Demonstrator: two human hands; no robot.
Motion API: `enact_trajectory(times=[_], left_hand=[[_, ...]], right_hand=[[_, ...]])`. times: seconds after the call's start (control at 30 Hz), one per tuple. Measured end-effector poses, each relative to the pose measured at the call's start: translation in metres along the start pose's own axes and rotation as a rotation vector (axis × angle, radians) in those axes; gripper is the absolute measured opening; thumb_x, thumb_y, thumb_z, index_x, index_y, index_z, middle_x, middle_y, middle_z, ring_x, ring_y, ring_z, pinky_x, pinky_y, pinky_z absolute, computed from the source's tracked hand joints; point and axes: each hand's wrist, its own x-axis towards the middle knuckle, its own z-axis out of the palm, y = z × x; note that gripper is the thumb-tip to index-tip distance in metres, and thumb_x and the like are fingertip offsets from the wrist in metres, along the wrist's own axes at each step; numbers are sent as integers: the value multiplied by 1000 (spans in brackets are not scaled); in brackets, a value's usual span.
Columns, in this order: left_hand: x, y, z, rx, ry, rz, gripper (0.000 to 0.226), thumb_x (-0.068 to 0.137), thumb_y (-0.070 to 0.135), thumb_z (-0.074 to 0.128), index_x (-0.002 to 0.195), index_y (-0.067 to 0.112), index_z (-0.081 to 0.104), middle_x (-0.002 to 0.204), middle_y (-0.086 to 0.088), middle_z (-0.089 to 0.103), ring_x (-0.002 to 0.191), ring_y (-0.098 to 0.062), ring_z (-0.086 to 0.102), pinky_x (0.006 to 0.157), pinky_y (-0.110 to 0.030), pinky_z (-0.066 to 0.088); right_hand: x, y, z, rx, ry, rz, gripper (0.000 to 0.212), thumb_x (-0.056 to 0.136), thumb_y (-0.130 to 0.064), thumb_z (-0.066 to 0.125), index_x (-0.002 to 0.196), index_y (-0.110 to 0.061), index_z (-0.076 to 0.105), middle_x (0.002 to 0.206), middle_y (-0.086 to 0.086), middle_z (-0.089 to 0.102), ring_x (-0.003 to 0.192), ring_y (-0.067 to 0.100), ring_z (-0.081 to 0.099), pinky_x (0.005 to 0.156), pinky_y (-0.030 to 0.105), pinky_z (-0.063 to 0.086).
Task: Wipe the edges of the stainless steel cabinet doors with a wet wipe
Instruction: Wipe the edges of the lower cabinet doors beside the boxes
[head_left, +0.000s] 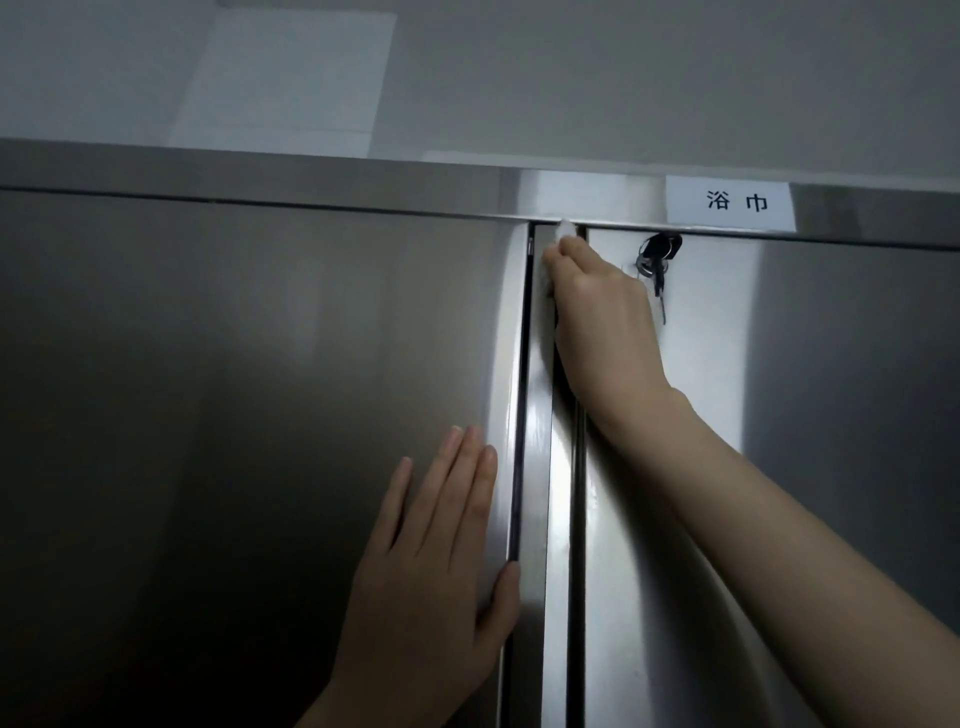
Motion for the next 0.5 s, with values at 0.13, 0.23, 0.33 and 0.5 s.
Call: enact_trajectory(times=[0.13,0.23,0.33,0.5], left_hand=[[0,0,0,-9,-27,-13,66,90,38,41,146,2,36,156,-12,31,145,-26,28,113,-48,25],[-1,-1,1,-20,-27,-14,67,90,39,41,147,3,36,157,-11,30,146,-25,26,114,-48,25],[-2,0,1,-32,-14,-12,66,91,37,41,147,2,36,157,-11,29,146,-25,26,115,-48,25],[-1,1,-3,-36,-61,-33,66,93,37,37,148,2,32,158,-12,27,147,-25,22,116,-48,23]], right_hand=[[-11,-2,2,28,5,-21,39,79,14,38,111,-4,52,130,9,49,103,34,54,69,30,24],[-4,2,2,37,24,-26,26,78,14,40,86,-10,46,109,11,55,90,35,55,60,28,19],[0,6,5,133,84,-41,21,75,12,40,74,-9,44,89,12,56,80,35,55,59,32,27],[-75,10,7,449,220,-87,13,84,-1,58,85,2,71,103,12,71,101,14,63,88,19,44]])
